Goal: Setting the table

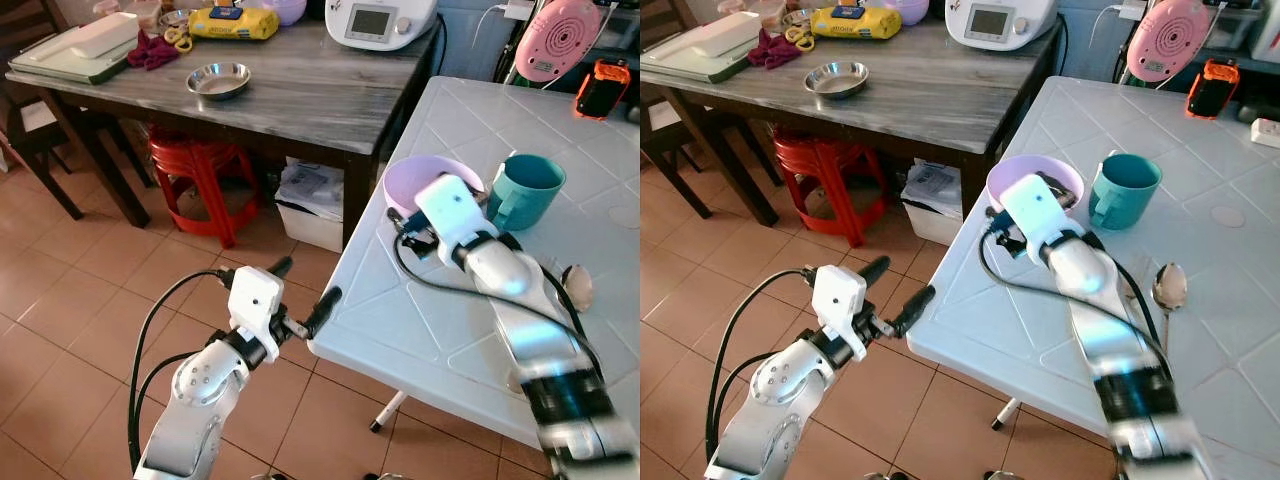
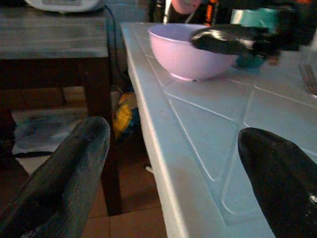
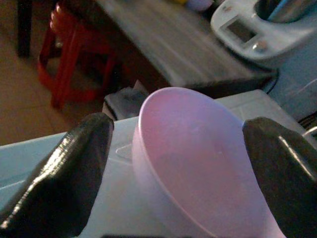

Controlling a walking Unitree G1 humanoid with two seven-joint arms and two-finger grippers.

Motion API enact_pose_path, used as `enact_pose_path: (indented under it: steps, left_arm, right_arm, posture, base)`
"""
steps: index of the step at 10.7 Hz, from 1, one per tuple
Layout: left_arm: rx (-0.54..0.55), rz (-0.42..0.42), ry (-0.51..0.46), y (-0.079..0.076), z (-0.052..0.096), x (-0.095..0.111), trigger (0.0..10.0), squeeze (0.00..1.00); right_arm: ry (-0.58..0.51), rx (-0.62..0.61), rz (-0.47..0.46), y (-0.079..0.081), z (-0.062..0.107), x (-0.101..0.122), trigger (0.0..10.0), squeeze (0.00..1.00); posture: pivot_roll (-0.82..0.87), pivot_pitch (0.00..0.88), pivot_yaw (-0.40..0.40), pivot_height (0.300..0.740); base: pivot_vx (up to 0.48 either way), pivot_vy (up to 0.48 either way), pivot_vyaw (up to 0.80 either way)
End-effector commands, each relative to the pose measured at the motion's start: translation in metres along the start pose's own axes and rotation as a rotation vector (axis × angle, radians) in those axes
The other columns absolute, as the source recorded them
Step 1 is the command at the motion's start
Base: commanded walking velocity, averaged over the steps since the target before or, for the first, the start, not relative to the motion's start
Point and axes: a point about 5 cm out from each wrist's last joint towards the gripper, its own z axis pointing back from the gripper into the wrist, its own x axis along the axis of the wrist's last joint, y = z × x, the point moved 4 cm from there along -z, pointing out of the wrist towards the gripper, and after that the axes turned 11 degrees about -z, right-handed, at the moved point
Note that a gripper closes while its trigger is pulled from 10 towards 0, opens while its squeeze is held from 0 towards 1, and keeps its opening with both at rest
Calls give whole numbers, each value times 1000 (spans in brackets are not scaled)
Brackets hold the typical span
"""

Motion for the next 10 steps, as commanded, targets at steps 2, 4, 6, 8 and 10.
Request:
enact_pose_path:
  steps: [2,4,6,8,10]
  left_arm:
    - [-25,-20,2,0,4,0,10000,0]
    - [-22,-26,5,2,3,0,10000,0]
    - [-30,-31,2,1,1,1,10000,0]
    - [-28,-31,4,1,0,0,10000,0]
    - [-32,-30,8,-1,-1,-1,10000,0]
  right_arm:
    - [44,60,24,7,-10,-1,10000,0]
    - [93,78,33,8,-19,-9,10000,0]
    - [132,78,58,4,-23,-17,10000,0]
    - [154,81,73,1,-26,-23,1882,0]
    - [173,98,90,3,-26,-29,0,0]
  posture:
    - [-134,136,43,740]
    - [-130,130,45,740]
    - [-126,123,47,740]
    - [-123,113,44,740]
    - [-117,106,42,740]
  base:
    - [0,0,0]
    - [0,0,0]
    - [0,0,0]
    - [0,0,0]
    - [0,0,0]
